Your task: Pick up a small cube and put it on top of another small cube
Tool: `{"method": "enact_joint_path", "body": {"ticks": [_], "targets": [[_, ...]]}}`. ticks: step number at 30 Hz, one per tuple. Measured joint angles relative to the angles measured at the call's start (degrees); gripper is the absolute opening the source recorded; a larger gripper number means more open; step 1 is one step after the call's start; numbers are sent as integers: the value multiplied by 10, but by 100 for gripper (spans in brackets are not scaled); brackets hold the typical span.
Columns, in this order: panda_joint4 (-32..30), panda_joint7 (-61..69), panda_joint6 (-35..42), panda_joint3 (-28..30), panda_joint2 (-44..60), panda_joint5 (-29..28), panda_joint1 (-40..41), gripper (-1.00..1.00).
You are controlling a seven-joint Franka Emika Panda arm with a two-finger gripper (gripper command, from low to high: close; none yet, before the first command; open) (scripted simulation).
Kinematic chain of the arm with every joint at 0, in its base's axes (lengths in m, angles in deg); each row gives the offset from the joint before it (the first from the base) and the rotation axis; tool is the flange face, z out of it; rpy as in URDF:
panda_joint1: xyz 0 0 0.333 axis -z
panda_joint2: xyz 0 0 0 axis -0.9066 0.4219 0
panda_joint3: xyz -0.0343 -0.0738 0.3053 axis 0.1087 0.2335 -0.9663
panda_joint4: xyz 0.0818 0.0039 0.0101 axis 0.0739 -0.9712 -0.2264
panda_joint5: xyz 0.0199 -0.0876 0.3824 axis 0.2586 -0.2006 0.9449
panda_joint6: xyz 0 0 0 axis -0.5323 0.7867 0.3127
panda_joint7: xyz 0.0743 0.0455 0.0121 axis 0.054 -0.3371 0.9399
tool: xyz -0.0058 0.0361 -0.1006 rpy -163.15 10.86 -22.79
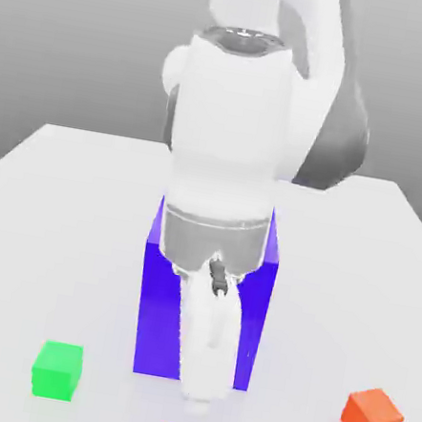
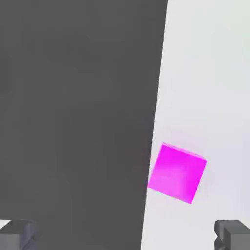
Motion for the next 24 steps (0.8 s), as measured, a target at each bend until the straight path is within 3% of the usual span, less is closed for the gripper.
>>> {"method": "enact_joint_path", "body": {"ticks": [4, 8, 9, 16, 20, 24], "targets": [[-1, -107, -22, 30, 65, -12, -27, 0], [13, -135, -79, 45, 144, -23, -41, 0], [17, -137, -92, 48, 162, -25, -43, -100], [16, -139, -95, 46, 161, -29, -41, -100], [3, -132, -41, 38, 95, -18, -35, -100], [-24, -101, -17, 49, 17, 33, 12, -100]]}}
